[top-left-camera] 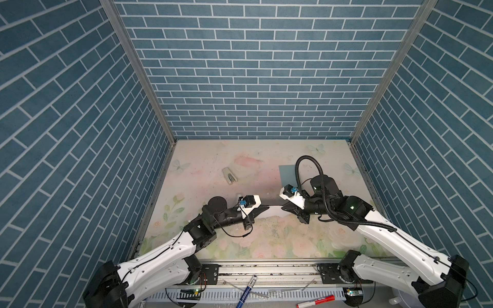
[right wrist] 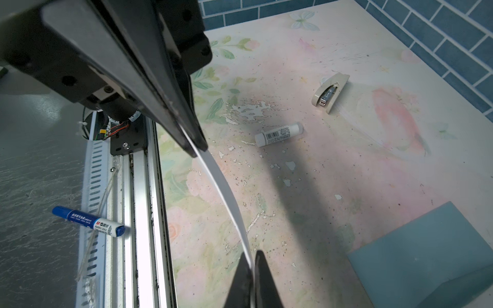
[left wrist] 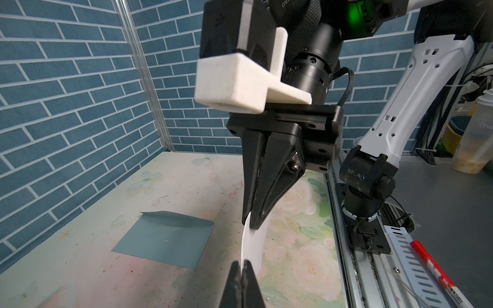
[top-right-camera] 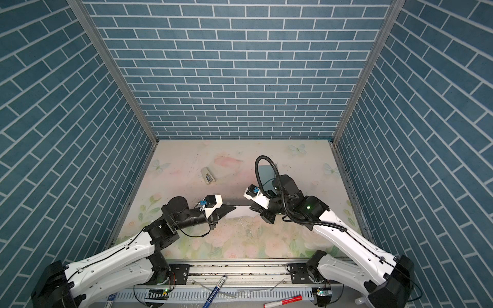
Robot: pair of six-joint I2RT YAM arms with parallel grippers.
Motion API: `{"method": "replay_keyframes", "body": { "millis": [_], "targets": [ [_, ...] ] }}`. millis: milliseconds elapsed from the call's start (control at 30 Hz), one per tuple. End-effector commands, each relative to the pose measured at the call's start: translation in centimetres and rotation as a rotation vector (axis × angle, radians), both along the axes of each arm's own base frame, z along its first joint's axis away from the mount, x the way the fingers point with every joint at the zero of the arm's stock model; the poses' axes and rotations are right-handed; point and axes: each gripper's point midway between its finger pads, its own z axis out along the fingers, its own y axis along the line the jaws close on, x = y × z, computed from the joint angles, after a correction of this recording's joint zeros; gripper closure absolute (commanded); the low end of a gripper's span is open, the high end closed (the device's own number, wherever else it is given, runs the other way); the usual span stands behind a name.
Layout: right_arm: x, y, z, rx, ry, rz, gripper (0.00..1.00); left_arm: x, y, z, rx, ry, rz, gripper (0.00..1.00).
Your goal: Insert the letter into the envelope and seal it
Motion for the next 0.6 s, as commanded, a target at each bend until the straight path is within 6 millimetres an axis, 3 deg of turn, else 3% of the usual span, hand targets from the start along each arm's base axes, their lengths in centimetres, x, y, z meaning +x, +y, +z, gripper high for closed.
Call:
{"method": "replay_keyframes", "body": {
  "millis": [0,100,267,333,433,567],
  "targets": [
    [0.10,-1.41,-1.08,-0.065,-0.018,-0.033,0.81,0.00,0.27,0.12,0.002,-0.011,0.010,1.00],
    [0.01,-1.74,-1.36,-0.074,-0.022,-0.039,0.82,-0.04,0.32,0.13,0.001,-0.010,0.010,1.00],
    [-0.19,-1.77,-1.23,-0.068,-0.021,-0.032,1.00,-0.04,0.33,0.05,0.002,-0.009,0.011,1.00],
    [-0.13,-1.82,-1.23,-0.070,-0.024,-0.035,1.00,-0.02,0.34,0.06,0.002,-0.008,0.012,1.00],
    [0.09,-2.05,-1.46,-0.084,-0.026,-0.051,0.85,-0.06,0.37,0.06,0.002,-0.008,0.013,1.00],
    [0.13,-2.37,-1.77,-0.102,-0.030,-0.060,0.84,-0.08,0.46,0.07,0.002,-0.009,0.016,1.00]
  ]
}}
